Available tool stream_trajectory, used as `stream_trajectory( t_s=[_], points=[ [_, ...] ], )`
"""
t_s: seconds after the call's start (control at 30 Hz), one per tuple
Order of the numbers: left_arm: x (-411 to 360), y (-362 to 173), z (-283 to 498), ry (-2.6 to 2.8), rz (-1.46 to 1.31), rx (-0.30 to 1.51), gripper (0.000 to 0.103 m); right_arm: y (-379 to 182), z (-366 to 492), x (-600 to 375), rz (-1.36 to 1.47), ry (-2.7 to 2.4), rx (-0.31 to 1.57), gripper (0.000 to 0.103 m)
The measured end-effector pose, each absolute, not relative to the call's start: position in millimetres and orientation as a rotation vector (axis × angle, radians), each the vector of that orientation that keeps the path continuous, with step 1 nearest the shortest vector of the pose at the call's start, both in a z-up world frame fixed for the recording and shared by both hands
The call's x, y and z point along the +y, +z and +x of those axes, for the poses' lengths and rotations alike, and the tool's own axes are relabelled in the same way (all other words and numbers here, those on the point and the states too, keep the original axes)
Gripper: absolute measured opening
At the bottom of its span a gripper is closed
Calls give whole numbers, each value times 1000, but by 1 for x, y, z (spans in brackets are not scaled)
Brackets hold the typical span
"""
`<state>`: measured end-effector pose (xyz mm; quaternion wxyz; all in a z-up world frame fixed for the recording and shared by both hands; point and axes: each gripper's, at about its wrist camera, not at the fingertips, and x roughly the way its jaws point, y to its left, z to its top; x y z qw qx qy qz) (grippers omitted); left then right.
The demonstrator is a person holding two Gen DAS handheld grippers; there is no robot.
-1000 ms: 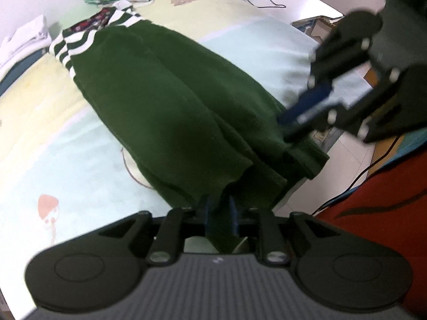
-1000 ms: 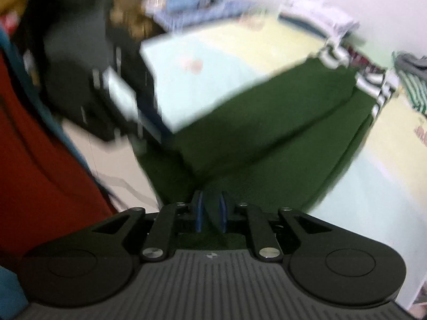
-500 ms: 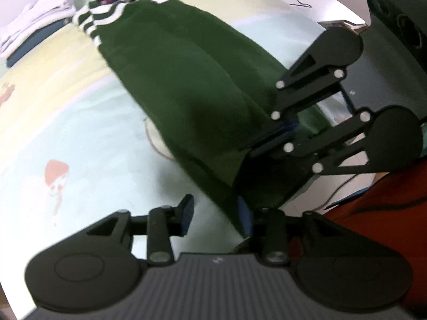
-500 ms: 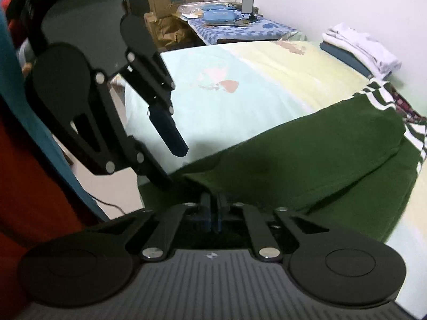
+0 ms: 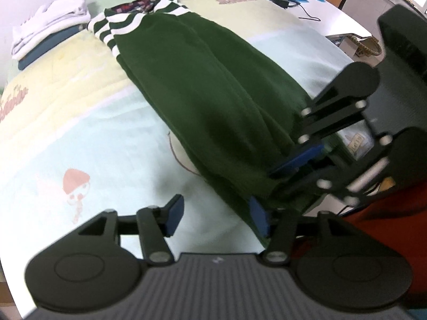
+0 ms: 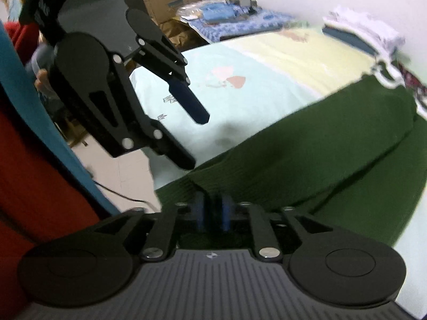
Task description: Fold clothes
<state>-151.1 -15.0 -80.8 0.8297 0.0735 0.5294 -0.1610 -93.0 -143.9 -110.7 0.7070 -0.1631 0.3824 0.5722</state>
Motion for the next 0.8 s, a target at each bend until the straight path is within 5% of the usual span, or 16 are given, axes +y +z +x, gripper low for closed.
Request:
stream_trajectory(
  t_s=[0.1, 0.33, 0.63, 0.8],
  points=[
    [-10, -83, -149, -313, 119, 1124, 66, -95, -87, -175, -274, 1156, 900, 26],
    [-8, -101, -143, -302, -76, 1167, 67, -101, -65, -264, 107, 760, 1132, 32],
    [-2, -110, -136, -322, -258, 1197, 76, -123, -65, -265, 258, 644, 1225, 29],
    [3, -112, -132, -310, -375, 1183, 73, -125, -63, -264, 312, 648, 1219, 30]
  ],
)
